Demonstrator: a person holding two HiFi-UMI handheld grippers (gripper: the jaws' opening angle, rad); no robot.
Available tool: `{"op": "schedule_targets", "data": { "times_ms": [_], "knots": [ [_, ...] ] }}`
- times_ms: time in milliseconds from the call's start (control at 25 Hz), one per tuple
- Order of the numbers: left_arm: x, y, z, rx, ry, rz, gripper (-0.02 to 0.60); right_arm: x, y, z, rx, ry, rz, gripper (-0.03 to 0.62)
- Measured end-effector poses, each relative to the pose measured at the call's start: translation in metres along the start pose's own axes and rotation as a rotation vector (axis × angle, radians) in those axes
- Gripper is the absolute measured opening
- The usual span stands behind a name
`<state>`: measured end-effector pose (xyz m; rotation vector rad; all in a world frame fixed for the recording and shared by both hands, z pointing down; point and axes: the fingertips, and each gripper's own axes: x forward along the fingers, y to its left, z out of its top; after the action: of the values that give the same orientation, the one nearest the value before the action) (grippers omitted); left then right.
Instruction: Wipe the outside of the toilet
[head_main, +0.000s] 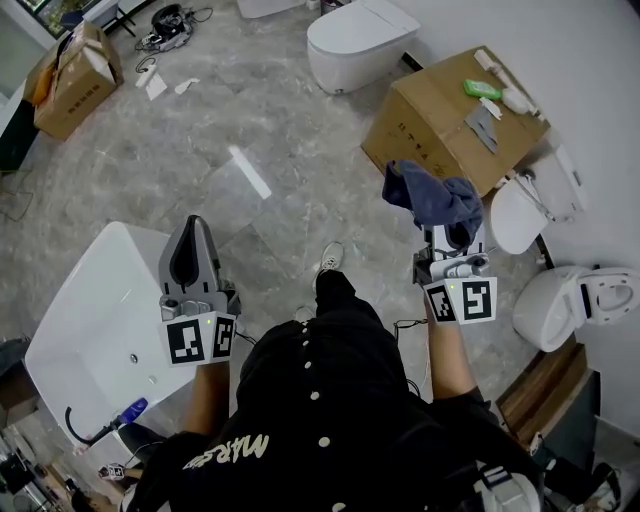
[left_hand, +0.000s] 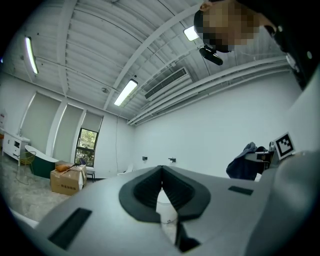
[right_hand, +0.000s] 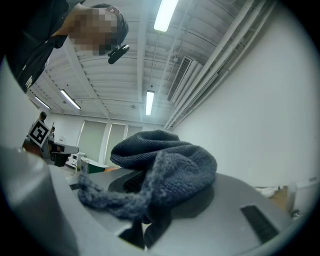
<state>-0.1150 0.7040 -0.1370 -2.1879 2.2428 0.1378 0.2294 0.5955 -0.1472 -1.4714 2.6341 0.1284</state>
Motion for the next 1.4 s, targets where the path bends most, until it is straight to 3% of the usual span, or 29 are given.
{"op": "schedule_targets", "data": {
  "times_ms": [720, 1120, 1400],
  "knots": [
    [0.153, -0.004, 0.001, 0.039, 0.007, 0.074, 0.011, 0.151, -0.087, -0.027, 0.042, -0.002, 0.058, 0.103],
    [0.203, -0.016, -0.003, 0.057, 0.024, 0.083, 0.011, 0.191, -0.118, -0.047, 0.076, 0.013, 0.069, 0.103],
    [0.223, -0.002, -0.015, 0.042, 0.050, 0.085, 0.011, 0.213, -0.124, -0.057, 0.070, 0.035, 0.052, 0.103]
  ]
}}
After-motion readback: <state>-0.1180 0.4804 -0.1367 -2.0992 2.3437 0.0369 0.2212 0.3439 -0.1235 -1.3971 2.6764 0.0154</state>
